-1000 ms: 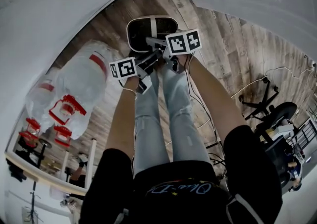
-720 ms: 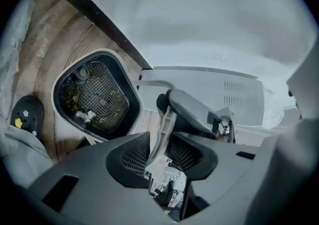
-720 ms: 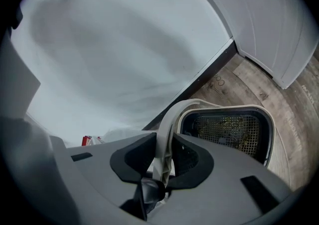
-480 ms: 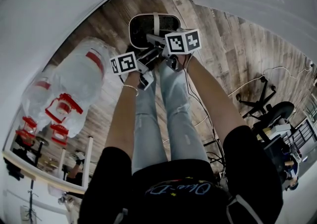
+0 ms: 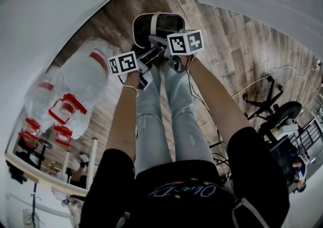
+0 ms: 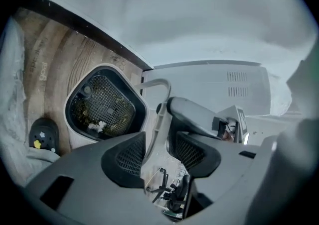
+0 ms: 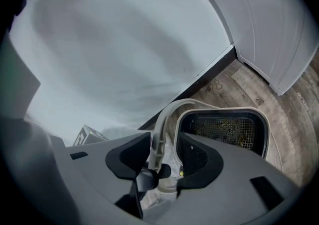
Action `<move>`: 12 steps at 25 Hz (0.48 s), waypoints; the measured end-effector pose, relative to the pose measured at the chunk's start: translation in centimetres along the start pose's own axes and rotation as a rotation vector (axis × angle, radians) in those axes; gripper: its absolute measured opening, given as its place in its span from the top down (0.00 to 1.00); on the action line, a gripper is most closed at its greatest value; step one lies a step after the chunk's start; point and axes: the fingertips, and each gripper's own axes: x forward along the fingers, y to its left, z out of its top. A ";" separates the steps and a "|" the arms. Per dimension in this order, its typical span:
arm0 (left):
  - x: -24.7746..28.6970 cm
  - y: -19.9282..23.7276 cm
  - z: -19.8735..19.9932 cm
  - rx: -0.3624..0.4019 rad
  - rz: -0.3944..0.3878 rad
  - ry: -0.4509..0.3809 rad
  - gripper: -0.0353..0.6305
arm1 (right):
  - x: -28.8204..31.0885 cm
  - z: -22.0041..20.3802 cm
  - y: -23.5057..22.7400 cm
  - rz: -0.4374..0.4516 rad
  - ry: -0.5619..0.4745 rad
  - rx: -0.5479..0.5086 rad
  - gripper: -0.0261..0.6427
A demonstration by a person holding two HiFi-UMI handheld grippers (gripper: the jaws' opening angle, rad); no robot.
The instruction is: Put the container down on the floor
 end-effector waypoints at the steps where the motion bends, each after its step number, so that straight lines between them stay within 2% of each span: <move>1: -0.3 0.3 0.3 0.004 0.015 -0.008 0.69 | -0.2 0.1 -0.1 -0.004 -0.006 0.007 0.73; 5: -1.8 1.2 1.0 0.018 0.085 -0.025 0.66 | -0.8 0.5 0.0 -0.015 -0.024 0.022 0.73; 9: -1.9 1.2 0.6 0.054 0.118 0.029 0.64 | -1.2 1.1 0.5 -0.017 -0.046 0.031 0.73; 12: -2.0 1.3 0.7 0.070 0.139 0.033 0.64 | -1.3 1.5 0.9 -0.014 -0.056 0.026 0.73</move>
